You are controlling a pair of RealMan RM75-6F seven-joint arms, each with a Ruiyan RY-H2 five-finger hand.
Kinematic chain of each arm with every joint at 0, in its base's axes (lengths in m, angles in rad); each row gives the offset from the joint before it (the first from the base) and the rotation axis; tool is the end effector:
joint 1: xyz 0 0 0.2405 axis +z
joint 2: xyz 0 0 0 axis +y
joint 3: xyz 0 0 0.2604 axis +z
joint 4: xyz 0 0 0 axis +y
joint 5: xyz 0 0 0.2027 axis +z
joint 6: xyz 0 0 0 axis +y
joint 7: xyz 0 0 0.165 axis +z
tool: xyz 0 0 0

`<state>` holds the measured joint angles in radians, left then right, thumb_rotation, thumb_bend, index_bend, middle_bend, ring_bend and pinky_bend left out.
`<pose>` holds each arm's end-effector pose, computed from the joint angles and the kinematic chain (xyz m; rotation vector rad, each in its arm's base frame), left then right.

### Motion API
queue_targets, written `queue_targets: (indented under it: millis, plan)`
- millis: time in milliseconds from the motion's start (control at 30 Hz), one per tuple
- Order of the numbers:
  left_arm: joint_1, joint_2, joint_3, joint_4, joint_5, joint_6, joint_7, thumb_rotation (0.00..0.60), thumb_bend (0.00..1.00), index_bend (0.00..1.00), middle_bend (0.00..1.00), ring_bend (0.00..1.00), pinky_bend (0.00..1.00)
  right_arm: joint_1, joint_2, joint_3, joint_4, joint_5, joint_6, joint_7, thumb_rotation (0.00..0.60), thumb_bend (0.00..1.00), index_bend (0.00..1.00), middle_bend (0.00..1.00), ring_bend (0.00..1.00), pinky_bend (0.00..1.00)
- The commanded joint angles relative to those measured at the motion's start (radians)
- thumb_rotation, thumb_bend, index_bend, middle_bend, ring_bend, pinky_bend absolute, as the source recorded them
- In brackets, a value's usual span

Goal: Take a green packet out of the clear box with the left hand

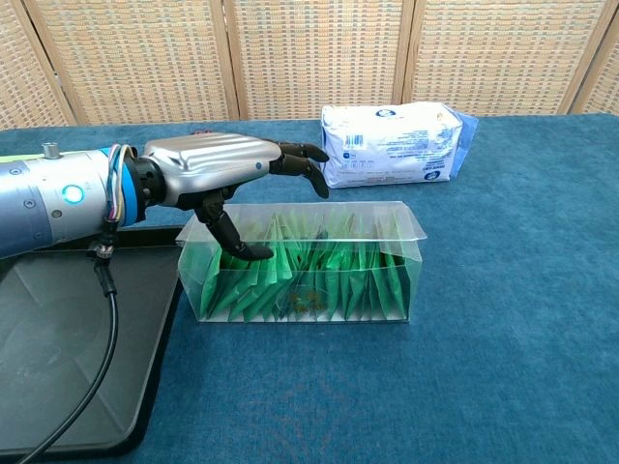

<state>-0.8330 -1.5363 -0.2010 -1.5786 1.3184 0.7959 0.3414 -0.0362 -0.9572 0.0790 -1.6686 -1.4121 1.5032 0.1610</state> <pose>-0.0701 0.3379 -0.0386 -2.2229 -0.7553 -1.0251 -0.3395 -0.1669 0.2283 1.1872 -0.9950 0.8581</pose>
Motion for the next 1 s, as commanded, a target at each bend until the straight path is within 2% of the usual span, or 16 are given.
queue_targets:
  millis: [33,433,733,1000]
  plan:
    - [-0.005,-0.003,0.002,0.004,-0.009,0.003,0.009,0.6,0.37,0.24,0.03,0.0,0.0,0.002,-0.001,-0.001,0.0,0.001,-0.004,-0.002,0.6,0.0,0.0,0.0,0.0,0.0]
    - [-0.016,0.0,-0.003,0.017,-0.032,0.044,0.029,0.6,0.42,0.31,0.03,0.0,0.0,0.006,-0.004,-0.004,0.001,0.002,-0.017,-0.005,0.6,0.0,0.0,0.0,0.0,0.0]
    - [-0.018,0.016,-0.049,0.036,-0.068,0.092,0.004,0.6,0.44,0.33,0.03,0.0,0.0,0.012,-0.006,-0.006,0.001,0.006,-0.032,-0.009,0.6,0.0,0.0,0.0,0.0,0.0]
    - [-0.029,0.038,-0.092,0.066,-0.163,0.078,-0.025,0.6,0.44,0.33,0.03,0.0,0.0,0.015,-0.008,-0.004,0.001,0.014,-0.038,-0.017,0.6,0.0,0.0,0.0,0.0,0.0]
